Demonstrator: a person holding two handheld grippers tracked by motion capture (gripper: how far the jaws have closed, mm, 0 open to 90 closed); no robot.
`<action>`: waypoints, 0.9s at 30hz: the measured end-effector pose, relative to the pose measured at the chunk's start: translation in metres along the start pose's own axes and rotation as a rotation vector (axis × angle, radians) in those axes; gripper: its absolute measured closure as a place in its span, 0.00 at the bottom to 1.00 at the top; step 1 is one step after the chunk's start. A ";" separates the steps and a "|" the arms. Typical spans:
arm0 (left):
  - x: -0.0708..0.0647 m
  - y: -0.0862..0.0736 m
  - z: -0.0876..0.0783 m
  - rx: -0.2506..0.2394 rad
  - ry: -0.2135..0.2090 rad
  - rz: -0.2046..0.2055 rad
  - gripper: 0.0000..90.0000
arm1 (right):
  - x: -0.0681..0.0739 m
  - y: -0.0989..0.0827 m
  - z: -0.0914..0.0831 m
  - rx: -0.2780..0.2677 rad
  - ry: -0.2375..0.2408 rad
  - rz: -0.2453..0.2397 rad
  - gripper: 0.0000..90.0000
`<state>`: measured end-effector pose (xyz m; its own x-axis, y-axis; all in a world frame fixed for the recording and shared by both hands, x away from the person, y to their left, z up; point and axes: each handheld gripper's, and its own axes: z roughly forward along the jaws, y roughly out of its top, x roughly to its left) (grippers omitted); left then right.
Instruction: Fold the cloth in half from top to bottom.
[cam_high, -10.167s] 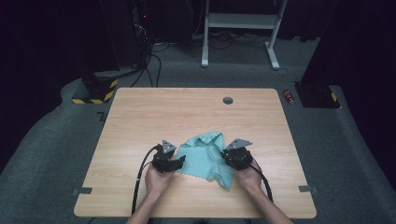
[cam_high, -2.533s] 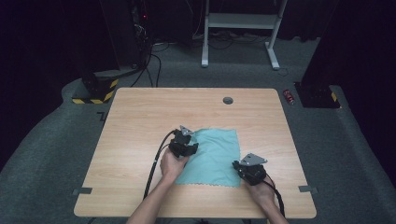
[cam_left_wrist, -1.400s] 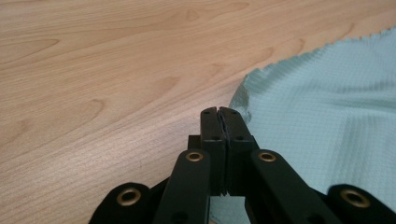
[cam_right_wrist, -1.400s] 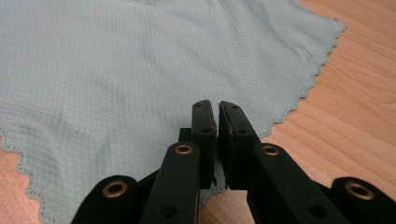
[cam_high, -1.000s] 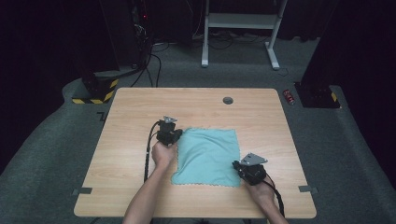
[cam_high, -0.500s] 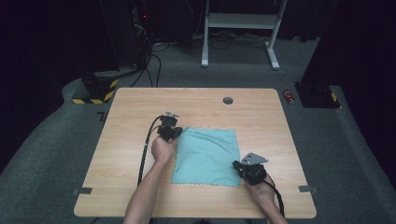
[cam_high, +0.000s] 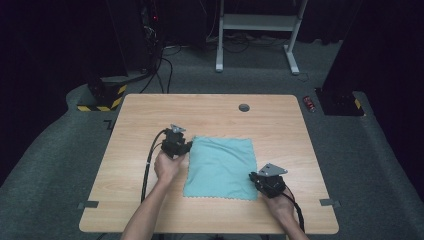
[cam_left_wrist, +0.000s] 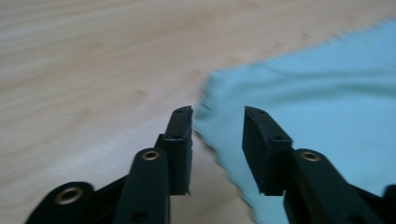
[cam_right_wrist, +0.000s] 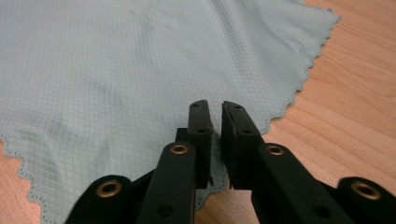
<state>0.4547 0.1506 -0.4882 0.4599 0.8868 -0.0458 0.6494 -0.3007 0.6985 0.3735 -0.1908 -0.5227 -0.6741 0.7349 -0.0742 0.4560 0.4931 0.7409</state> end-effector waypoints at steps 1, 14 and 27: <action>-0.007 -0.005 -0.004 0.001 -0.010 0.021 0.67 | -0.002 0.000 0.000 0.002 0.009 0.022 0.86; -0.055 -0.067 -0.035 0.022 -0.096 0.129 0.60 | 0.006 -0.007 -0.017 0.031 0.099 0.000 0.74; -0.059 -0.099 -0.060 0.050 -0.061 0.134 0.71 | 0.003 -0.010 -0.020 0.059 0.095 -0.027 0.77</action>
<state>0.3266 0.1498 -0.5118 0.5795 0.8150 0.0008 0.6084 -0.4333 0.6650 0.3554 -0.2031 -0.5164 -0.7375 0.6748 -0.0283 0.4683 0.5411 0.6985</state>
